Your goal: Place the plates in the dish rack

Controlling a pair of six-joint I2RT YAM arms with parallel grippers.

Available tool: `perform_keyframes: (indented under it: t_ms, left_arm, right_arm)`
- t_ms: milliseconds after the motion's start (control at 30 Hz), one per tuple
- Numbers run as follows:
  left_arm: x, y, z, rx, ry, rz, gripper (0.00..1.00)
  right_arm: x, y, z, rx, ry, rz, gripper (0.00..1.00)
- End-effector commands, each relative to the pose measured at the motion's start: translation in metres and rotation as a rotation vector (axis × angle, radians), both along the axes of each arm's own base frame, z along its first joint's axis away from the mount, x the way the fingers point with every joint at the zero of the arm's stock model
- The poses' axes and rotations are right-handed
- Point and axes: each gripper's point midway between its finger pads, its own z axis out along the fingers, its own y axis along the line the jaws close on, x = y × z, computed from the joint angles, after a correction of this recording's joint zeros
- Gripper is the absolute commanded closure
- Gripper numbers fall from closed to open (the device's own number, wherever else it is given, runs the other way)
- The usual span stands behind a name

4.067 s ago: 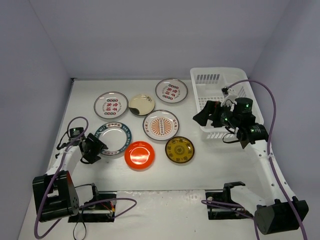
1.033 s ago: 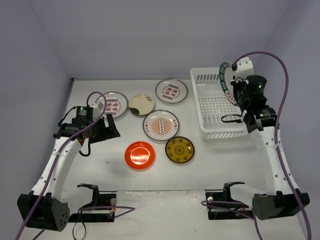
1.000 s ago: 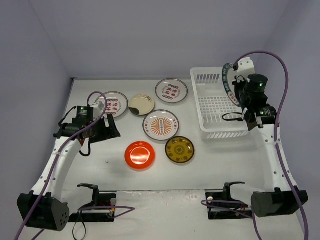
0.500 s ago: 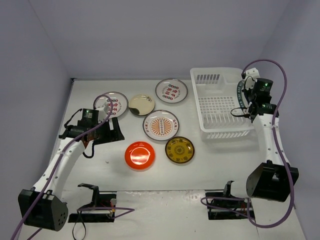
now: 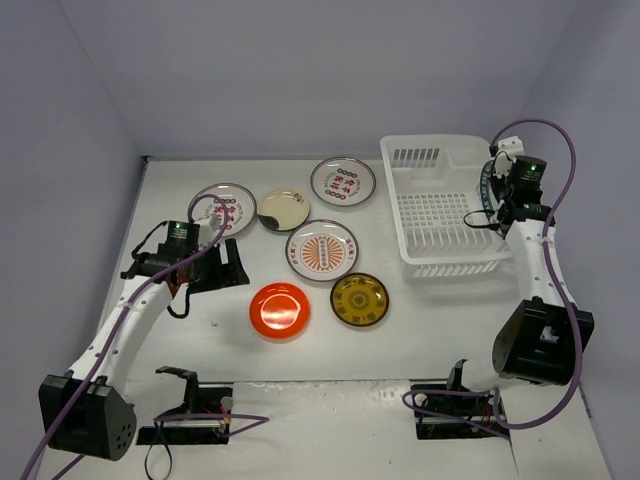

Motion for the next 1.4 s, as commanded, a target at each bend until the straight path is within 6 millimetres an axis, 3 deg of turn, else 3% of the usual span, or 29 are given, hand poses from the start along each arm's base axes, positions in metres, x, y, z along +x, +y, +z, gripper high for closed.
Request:
perform_keyframes:
  t_ms: [0, 167, 533, 633, 700, 733, 833, 933, 1033, 1200, 1367]
  left_arm:
    - [0.016, -0.006, 0.018, -0.014, -0.077, -0.026, 0.25]
    - [0.017, -0.006, 0.018, -0.014, -0.075, -0.026, 0.25]
    - [0.015, -0.007, 0.015, -0.016, -0.067, -0.026, 0.25]
    - [0.014, -0.007, 0.016, -0.021, -0.065, -0.025, 0.25]
    - [0.014, -0.007, 0.014, -0.021, -0.061, -0.023, 0.25]
    - [0.014, -0.007, 0.015, -0.023, -0.063, -0.021, 0.25]
    - [0.014, -0.007, 0.014, -0.024, -0.059, -0.014, 0.25]
    - [0.016, -0.007, 0.013, -0.028, -0.048, 0.004, 0.25]
    - [0.019, -0.010, 0.010, -0.044, -0.029, 0.021, 0.25]
    - [0.027, -0.012, 0.004, -0.058, 0.012, 0.061, 0.25]
    - [0.055, -0.004, 0.006, -0.086, -0.009, 0.191, 0.25]
  right_arm:
    - [0.011, -0.009, 0.021, -0.015, -0.120, -0.038, 1.00]
    - [0.002, -0.008, -0.006, 0.017, -0.066, -0.042, 1.00]
    - [0.000, -0.003, -0.036, 0.169, -0.039, -0.042, 1.00]
    - [0.003, 0.001, -0.039, 0.211, -0.038, -0.049, 0.93]
    - [-0.001, 0.003, -0.047, 0.237, -0.004, -0.063, 0.75]
    - [-0.002, 0.003, -0.046, 0.242, -0.004, -0.067, 0.73]
    - [-0.002, 0.004, -0.038, 0.257, -0.019, -0.079, 0.66]
    - [-0.003, 0.005, -0.018, 0.269, -0.062, -0.094, 0.47]
    - [-0.005, 0.005, 0.011, 0.288, -0.134, -0.120, 0.38]
    - [-0.020, 0.005, 0.065, 0.312, -0.277, -0.184, 0.29]
    - [-0.036, 0.020, 0.096, 0.430, -0.423, -0.245, 0.25]
